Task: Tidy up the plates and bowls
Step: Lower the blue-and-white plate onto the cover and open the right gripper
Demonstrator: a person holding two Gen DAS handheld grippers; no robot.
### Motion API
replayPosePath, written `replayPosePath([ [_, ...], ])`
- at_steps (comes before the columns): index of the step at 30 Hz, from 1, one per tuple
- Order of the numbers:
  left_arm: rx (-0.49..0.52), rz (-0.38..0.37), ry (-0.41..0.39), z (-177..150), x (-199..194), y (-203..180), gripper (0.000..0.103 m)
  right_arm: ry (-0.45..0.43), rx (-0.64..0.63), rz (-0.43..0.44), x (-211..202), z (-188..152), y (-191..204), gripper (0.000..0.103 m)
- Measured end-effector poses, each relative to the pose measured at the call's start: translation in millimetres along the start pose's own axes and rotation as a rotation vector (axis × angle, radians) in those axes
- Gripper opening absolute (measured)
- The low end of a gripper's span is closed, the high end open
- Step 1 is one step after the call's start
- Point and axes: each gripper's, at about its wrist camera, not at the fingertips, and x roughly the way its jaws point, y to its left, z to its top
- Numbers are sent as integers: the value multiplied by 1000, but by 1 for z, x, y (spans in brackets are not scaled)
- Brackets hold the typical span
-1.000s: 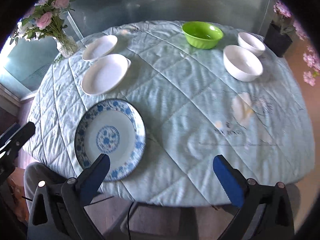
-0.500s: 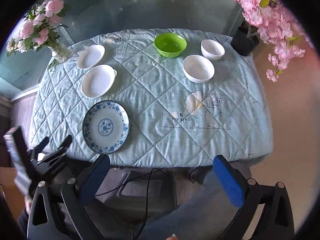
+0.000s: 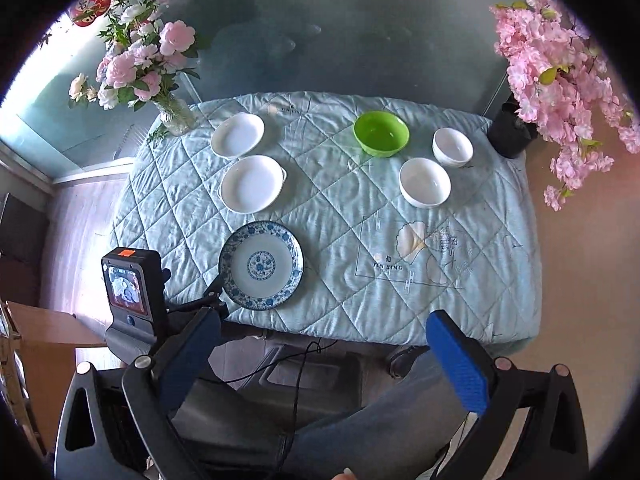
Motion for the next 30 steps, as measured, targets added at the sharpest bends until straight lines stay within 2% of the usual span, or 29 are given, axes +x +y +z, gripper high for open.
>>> replayPosePath([
  [5, -1, -13, 12, 1, 8, 5, 99, -15, -16, 42, -1, 0, 7, 102],
  [7, -13, -47, 7, 4, 8, 9, 99, -45, -30, 47, 8, -1, 7, 102],
  [9, -39, -97, 8, 9, 8, 17, 99, -52, -29, 68, 32, -6, 3, 102],
  [10, -49, -107, 6, 11, 8, 21, 99, -58, -38, 50, 48, -9, 3, 102],
  [13, -35, -87, -10, 20, 8, 32, 99, -56, -84, 32, 93, -17, 2, 102],
  [15, -11, -66, -21, 28, 7, 39, 99, -35, -78, 61, 126, -18, -2, 102],
  [16, -3, -56, -25, 33, 7, 42, 99, -60, -99, 47, 137, -17, -2, 102],
  [19, 4, -63, -34, 51, 10, 55, 99, -136, -193, -110, 160, -6, 4, 102],
  [23, -21, -115, -36, 78, 20, 74, 99, -36, -103, 63, 186, 13, -2, 93],
  [27, -59, -172, 13, 100, 45, 90, 96, -37, -153, 129, 194, 25, 17, 93],
  [30, -76, -203, 31, 116, 64, 98, 95, -23, -143, 195, 207, 37, 27, 93],
])
